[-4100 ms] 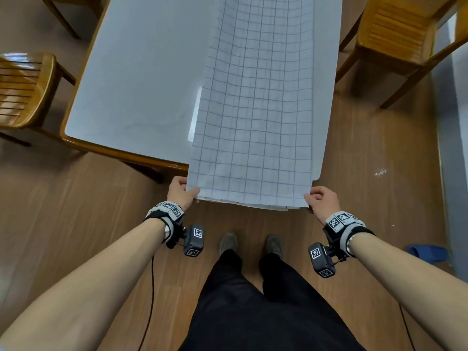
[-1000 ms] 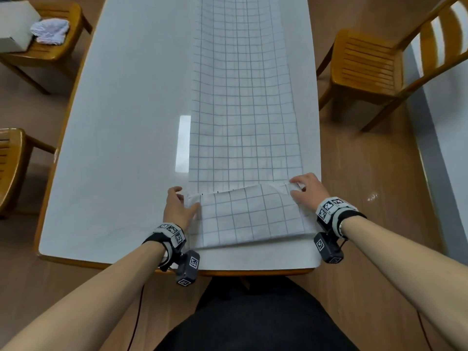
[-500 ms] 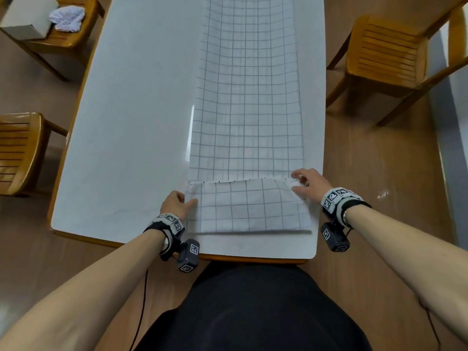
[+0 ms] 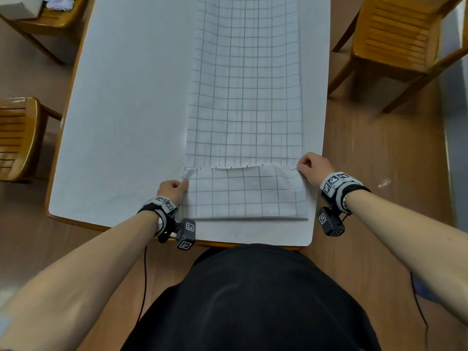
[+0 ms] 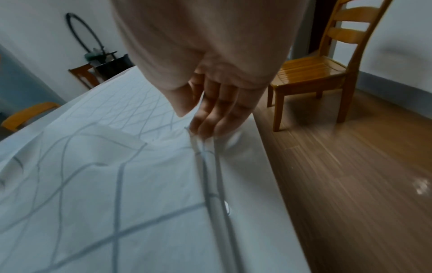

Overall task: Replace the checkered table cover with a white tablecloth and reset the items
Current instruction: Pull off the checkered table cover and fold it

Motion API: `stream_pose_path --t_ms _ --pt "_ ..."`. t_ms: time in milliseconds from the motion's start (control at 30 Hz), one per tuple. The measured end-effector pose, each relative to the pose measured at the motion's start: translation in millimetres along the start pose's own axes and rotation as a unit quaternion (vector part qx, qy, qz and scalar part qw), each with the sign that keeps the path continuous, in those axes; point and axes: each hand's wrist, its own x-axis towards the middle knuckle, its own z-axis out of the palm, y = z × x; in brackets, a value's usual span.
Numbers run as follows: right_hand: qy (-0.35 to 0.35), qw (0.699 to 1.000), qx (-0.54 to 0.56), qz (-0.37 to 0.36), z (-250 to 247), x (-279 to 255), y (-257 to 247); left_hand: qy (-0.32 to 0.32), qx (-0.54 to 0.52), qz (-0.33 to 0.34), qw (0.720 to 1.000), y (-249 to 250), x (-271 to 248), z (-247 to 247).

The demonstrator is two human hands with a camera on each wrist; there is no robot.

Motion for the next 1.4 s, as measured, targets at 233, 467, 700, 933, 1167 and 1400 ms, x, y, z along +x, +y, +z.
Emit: stream_pose_path --t_ms 233,467,700,933,1167,1400 --pt "-0.045 0.996 0.07 -0.043 10 -5 -5 -0.019 0.056 0.013 0.998 4 2 -3" --pt "-0.027 0.999 0.013 -0.036 14 -9 -5 -0.061 0.107 0.026 0.992 15 1 -12" --pt "0.013 1.0 0.022 -0.002 14 -17 5 -0.064 0.125 0.04 0.989 16 0 -11" --pt "0.049 0.996 0.073 0.032 12 -29 12 -0.059 0.152 0.06 0.985 19 -6 -12" --pt "0.1 0.97 0.21 0.066 22 -34 15 0.02 0.084 0.08 0.993 22 -23 -4" --pt "0.11 0.967 0.218 0.079 40 -58 24 -0.039 -0.094 0.049 0.994 12 -30 8"
